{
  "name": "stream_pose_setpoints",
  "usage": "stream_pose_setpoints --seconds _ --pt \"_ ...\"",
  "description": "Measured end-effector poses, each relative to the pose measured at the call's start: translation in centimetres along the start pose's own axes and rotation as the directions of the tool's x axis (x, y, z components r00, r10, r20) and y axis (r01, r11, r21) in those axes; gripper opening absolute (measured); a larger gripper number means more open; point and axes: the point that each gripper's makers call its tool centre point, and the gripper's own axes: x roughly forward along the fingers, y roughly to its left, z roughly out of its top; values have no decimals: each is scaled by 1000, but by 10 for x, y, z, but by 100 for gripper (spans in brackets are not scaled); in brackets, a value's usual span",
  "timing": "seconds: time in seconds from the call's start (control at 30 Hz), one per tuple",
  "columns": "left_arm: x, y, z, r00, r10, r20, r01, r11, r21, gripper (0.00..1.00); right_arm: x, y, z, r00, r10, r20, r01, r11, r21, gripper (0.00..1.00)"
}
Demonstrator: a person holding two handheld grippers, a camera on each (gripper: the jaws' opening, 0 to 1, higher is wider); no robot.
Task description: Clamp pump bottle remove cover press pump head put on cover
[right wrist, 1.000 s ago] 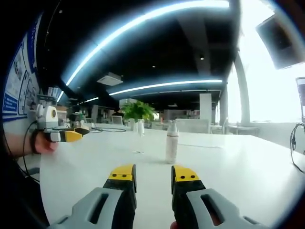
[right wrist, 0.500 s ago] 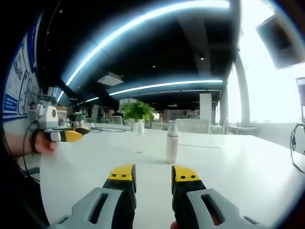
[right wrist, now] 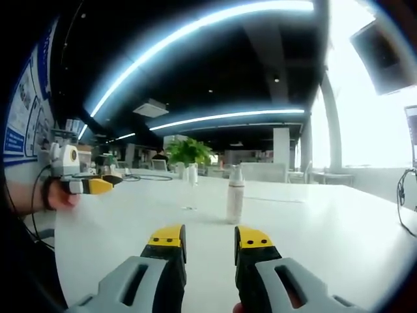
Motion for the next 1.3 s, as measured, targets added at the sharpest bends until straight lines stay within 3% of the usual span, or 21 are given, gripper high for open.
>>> stream_pose_setpoints --seconds 1.3 --pt "-1 -2 0 1000 6 -2 -6 1000 9 37 -1 1 -1 1000 -5 -5 5 1000 -13 24"
